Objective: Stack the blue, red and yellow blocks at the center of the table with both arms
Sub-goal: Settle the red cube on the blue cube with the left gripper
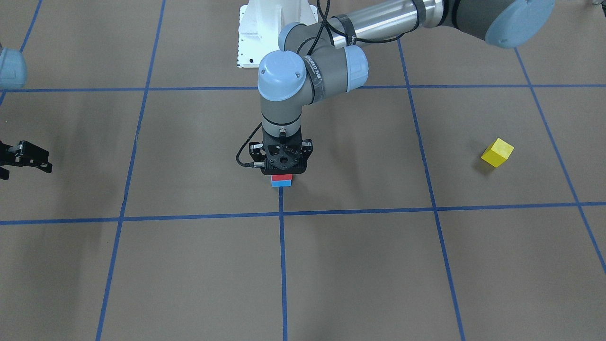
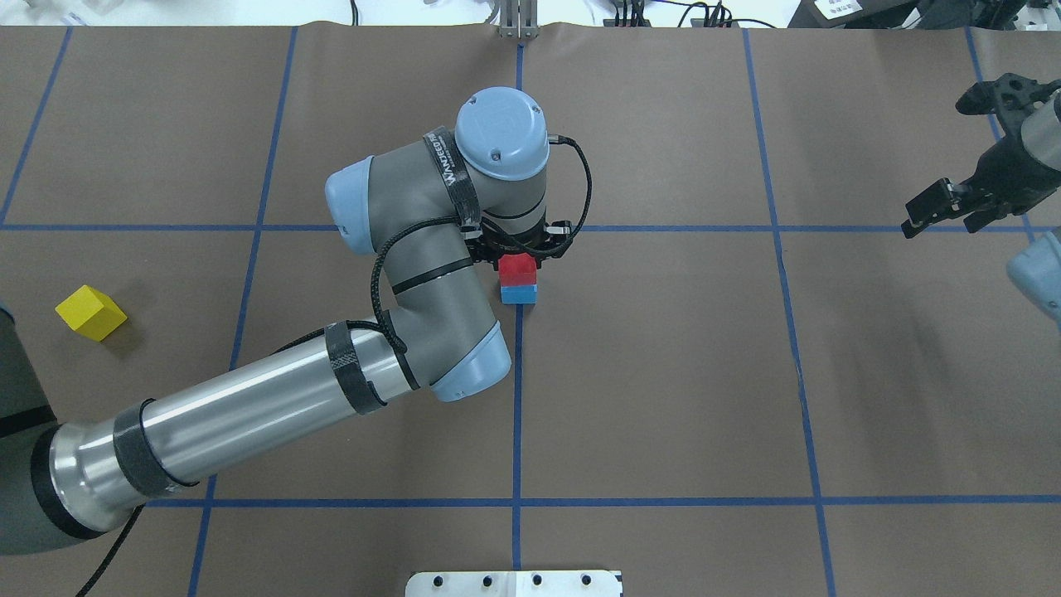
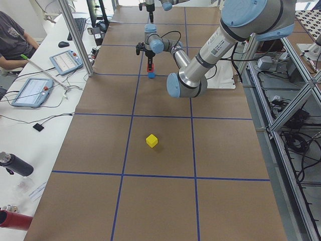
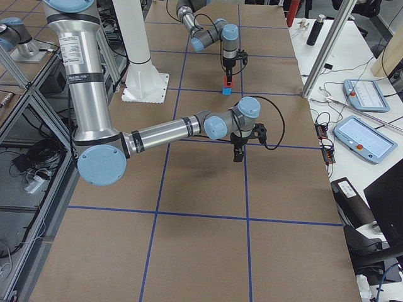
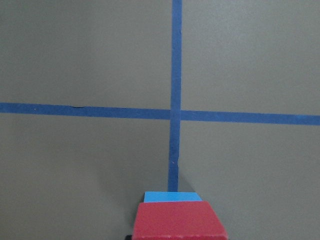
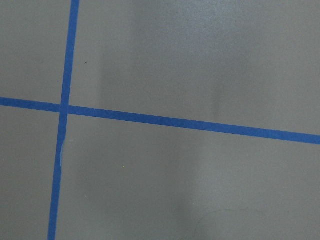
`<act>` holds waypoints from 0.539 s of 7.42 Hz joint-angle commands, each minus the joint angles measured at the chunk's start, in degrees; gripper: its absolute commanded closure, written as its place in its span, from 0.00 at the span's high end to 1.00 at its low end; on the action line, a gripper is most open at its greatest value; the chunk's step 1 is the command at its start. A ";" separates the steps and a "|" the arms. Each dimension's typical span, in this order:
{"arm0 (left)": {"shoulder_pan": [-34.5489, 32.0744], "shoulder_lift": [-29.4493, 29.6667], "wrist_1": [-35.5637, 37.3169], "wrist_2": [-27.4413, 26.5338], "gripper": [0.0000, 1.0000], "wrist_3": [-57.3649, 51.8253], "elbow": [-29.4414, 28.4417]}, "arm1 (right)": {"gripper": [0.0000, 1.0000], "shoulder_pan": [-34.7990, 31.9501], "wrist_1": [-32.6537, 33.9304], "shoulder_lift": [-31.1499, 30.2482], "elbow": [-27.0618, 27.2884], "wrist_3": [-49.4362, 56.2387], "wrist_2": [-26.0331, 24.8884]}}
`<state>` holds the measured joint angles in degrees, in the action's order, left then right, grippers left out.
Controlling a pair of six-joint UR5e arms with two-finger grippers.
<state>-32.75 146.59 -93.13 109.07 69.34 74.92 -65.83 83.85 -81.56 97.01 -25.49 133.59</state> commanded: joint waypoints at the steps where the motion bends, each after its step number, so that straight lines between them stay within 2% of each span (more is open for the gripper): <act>1: 0.14 0.01 -0.04 0.00 0.16 0.00 -0.04 | 1.00 0.00 0.00 0.00 -0.07 0.00 -0.09; 2: 0.15 0.01 -0.04 0.00 0.23 0.00 -0.04 | 1.00 0.00 0.00 0.09 -0.07 0.00 0.00; 4: 0.23 -0.08 -0.04 0.00 0.26 -0.09 -0.04 | 1.00 0.00 0.00 0.18 -0.07 0.00 -0.09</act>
<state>-32.56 146.55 -93.16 109.07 69.29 74.88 -65.83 83.85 -81.43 96.95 -25.49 133.57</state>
